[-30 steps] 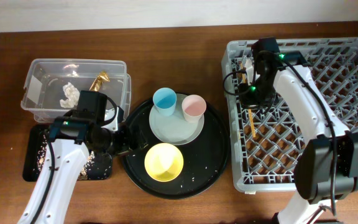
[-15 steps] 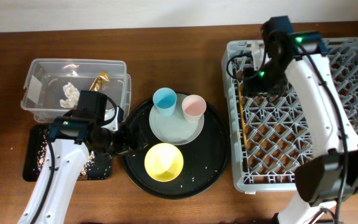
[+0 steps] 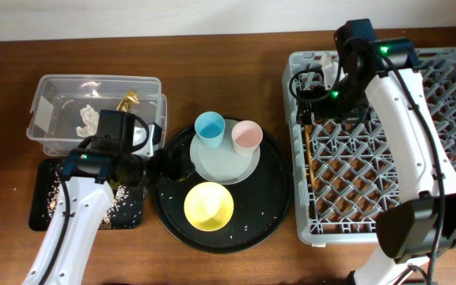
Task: Sort waste into correct bins and load items into the dishwasher rack
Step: 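Lift the second chopstick with right gripper and place it in the rack, then reach left gripper to the blue cup on the plate and grasp it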
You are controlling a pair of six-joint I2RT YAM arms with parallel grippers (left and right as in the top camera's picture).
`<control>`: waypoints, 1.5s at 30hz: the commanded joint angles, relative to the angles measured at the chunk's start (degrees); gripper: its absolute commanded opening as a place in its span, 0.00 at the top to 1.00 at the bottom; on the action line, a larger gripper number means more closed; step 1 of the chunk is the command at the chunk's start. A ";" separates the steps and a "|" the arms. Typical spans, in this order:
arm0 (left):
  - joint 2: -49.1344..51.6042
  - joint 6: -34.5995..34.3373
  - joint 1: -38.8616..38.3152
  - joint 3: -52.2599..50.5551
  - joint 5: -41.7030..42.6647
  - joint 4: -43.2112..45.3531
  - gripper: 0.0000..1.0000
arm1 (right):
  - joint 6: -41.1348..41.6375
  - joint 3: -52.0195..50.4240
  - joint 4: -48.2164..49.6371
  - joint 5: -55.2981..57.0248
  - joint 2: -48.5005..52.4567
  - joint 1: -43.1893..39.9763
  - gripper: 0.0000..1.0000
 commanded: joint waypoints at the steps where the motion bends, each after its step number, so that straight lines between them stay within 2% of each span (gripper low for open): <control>1: -0.17 -5.14 -0.07 0.52 0.81 7.87 0.26 | 0.35 0.81 -0.15 -0.50 -0.28 -0.09 0.02; 2: -0.09 -7.15 -0.07 0.52 0.57 10.71 0.43 | 0.35 0.81 -0.15 -0.50 -0.28 -0.09 0.02; 3: 0.07 -8.76 -0.20 0.52 0.04 13.51 0.52 | 0.35 0.81 -0.15 -0.48 -0.28 -0.09 0.02; 4: 0.44 -11.28 -0.61 0.52 -1.64 15.69 0.54 | 0.35 0.81 -0.15 -0.50 -0.28 -0.09 0.02; 6: 2.25 -16.79 -2.29 0.55 -1.73 18.71 0.54 | 0.35 0.81 -0.15 -0.50 -0.28 -0.09 0.02; 8: 4.39 -17.25 -4.92 1.60 -4.37 20.98 0.55 | 0.35 0.81 -0.15 -0.50 -0.28 -0.09 0.02; 13: 14.60 -17.18 -8.55 11.17 -17.18 17.70 0.55 | 0.35 0.81 -0.15 -0.50 -0.28 -0.09 0.02; 18: 23.54 -17.38 -8.70 11.30 -15.69 22.93 0.59 | 0.37 0.81 -0.13 -0.50 -0.28 -0.09 0.02; 26: 27.98 -17.35 -11.34 11.23 -16.22 25.88 0.65 | 0.35 0.81 -0.15 -0.50 -0.28 -0.09 0.02; 27: 28.72 -17.35 -11.96 11.23 -17.73 25.92 0.69 | 0.37 0.81 -0.13 -0.50 -0.28 -0.09 0.02; 30: 28.94 -17.35 -12.37 11.26 -20.72 25.83 0.74 | 0.35 0.81 -0.15 -0.50 -0.28 -0.09 0.02; 32: 28.92 -17.33 -12.31 11.26 -21.99 25.81 0.86 | 0.35 0.81 -0.15 -0.50 -0.28 -0.09 0.02; 34: 28.92 -17.33 -12.26 11.26 -21.97 25.40 0.99 | 0.35 0.81 -0.15 -0.50 -0.28 -0.09 0.01; 41: 24.98 -16.81 -12.24 13.33 -21.90 22.56 0.99 | 0.37 0.81 -0.15 -0.50 -0.28 -0.09 0.02; 43: 21.20 -10.73 -11.61 16.57 -17.42 19.10 0.99 | 0.35 0.81 -0.15 -0.50 -0.28 -0.09 0.02; 45: 16.92 -4.44 -9.07 20.06 -4.33 12.52 1.00 | 0.35 0.81 -0.15 -0.50 -0.28 -0.09 0.02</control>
